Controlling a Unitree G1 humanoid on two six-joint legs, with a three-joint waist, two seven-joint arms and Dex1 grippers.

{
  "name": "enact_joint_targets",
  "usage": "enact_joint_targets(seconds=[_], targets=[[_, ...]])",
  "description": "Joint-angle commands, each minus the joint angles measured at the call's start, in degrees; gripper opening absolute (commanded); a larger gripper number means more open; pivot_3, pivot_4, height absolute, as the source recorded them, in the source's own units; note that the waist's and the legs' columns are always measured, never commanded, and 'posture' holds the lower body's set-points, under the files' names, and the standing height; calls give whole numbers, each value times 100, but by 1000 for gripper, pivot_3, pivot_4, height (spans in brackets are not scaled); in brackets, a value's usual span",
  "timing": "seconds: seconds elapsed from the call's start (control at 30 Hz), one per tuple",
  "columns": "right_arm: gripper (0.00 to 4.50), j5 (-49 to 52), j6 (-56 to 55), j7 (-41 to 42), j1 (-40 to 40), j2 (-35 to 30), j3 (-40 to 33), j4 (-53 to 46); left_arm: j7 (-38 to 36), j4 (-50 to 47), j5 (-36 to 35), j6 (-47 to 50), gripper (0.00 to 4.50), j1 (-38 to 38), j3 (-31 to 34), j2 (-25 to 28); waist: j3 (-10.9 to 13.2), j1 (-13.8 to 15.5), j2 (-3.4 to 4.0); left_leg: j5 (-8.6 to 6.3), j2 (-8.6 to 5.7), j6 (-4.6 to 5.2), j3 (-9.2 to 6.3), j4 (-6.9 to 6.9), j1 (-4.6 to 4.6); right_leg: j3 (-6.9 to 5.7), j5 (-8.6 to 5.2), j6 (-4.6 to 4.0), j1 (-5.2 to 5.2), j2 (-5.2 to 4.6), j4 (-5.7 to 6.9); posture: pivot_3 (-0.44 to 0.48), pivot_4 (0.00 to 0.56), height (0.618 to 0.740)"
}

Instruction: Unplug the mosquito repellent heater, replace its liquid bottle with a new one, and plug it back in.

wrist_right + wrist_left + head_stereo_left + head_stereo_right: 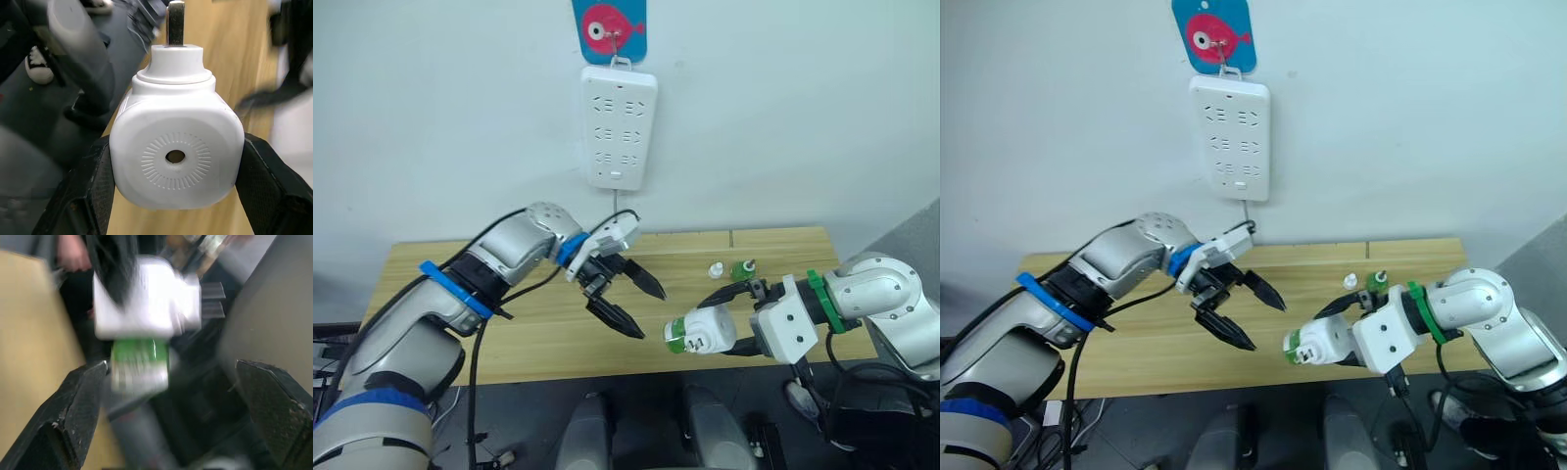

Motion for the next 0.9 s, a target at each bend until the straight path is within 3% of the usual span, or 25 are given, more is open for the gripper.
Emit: enact_joint_targets(seconds=[0.03,0.07,0.13,0.2,0.27,0.4,0.5,0.77,0.9], targets=[[2964,1029,2563,-1102,329,234,-827,-650,298,-110,853,-1073,4500,352,625,-170,0,2,0,0,-1,0,2,0,0,2,0,0,0,0,3,-172,276,740],[2964,1446,3414,-1460,340,424,-1064,-777,562,-182,1055,-1327,4500,516,786,-251,0,-9,0,0,0,0,3,2,0,3,0,-1,1,0,4,-172,276,740],[2964,2244,5824,-2380,-9,1444,-1930,-884,1615,-503,1534,-1889,4500,1007,1236,-571,0,-14,0,0,4,0,5,2,4,7,0,-1,1,-1,12,-168,282,740],[2964,2371,7565,-2891,-502,2339,-2599,-972,2185,-717,1840,-2075,4500,1320,1535,-791,1,-4,2,0,14,-1,-1,1,7,7,2,-3,3,-3,18,-168,282,740],[2964,2667,8263,-3597,-751,3052,-3175,-811,2897,-840,2389,-2621,4500,1680,1784,-974,2,13,2,1,6,-2,-4,1,6,6,2,-5,-1,-3,29,-159,293,740],[2964,3773,8361,-4940,-717,3442,-3606,-546,3886,-985,3478,-3962,4500,2115,2038,-1167,5,33,7,0,-1,0,-7,-4,3,4,2,-5,0,-6,22,-156,301,740],[2964,4645,8361,-5784,-772,3391,-3715,-308,4215,-1036,3944,-4232,4500,2233,2032,-1235,6,30,7,-1,-15,1,6,-6,0,8,2,-4,0,-19,11,-151,302,740],[2964,7046,8298,-7945,-1068,3154,-3588,251,4522,-1313,4606,-3722,4500,2364,1766,-1682,6,-7,8,-1,-6,2,10,-7,0,5,2,-3,0,-4,16,-150,300,740],[2964,9013,7035,-9357,-760,2197,-2679,404,4589,-1385,4826,-3347,4500,2319,1682,-1946,7,-6,7,-1,-7,3,15,-8,-2,6,2,-2,1,-4,11,-156,292,740]])
